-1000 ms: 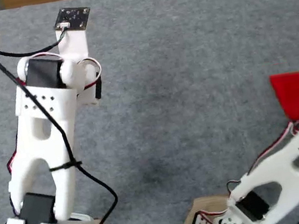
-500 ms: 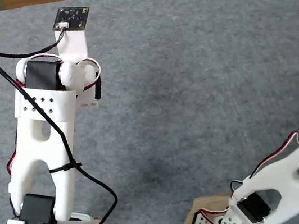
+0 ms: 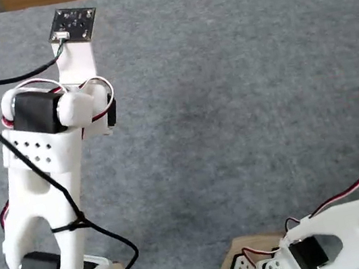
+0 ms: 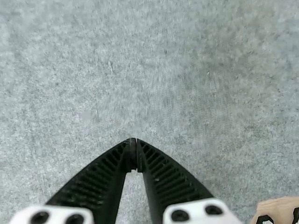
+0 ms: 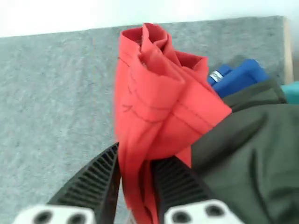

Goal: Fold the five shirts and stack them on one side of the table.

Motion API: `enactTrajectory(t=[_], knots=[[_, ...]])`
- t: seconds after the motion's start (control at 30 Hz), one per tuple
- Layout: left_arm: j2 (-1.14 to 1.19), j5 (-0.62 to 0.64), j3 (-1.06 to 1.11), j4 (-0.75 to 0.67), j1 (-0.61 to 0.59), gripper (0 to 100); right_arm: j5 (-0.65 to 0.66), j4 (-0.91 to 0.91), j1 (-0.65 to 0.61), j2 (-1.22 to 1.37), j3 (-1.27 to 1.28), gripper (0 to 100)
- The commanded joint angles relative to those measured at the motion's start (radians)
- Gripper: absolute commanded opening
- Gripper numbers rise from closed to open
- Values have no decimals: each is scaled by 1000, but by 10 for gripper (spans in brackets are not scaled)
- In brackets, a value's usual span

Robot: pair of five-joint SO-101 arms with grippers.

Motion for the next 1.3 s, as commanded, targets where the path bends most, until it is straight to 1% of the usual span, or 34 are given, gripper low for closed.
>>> enactTrajectory(t=[0.0,0.17,0.43,0.6,0.83,1.07,1.27], knots=[[-35,6,0,9,0,21,23,15,39,-99,8,5],[-35,6,-6,9,2,21,41,15,76,-174,108,5],[-35,6,-6,8,2,21,120,12,148,-354,410,5],[-35,3,-6,8,2,21,167,11,213,-427,542,5],[-35,3,-6,8,3,21,239,8,329,-444,578,5],[-35,3,-6,8,3,21,264,-100,415,-444,657,6],[-35,-3,-6,8,3,21,410,-121,453,-444,734,9]])
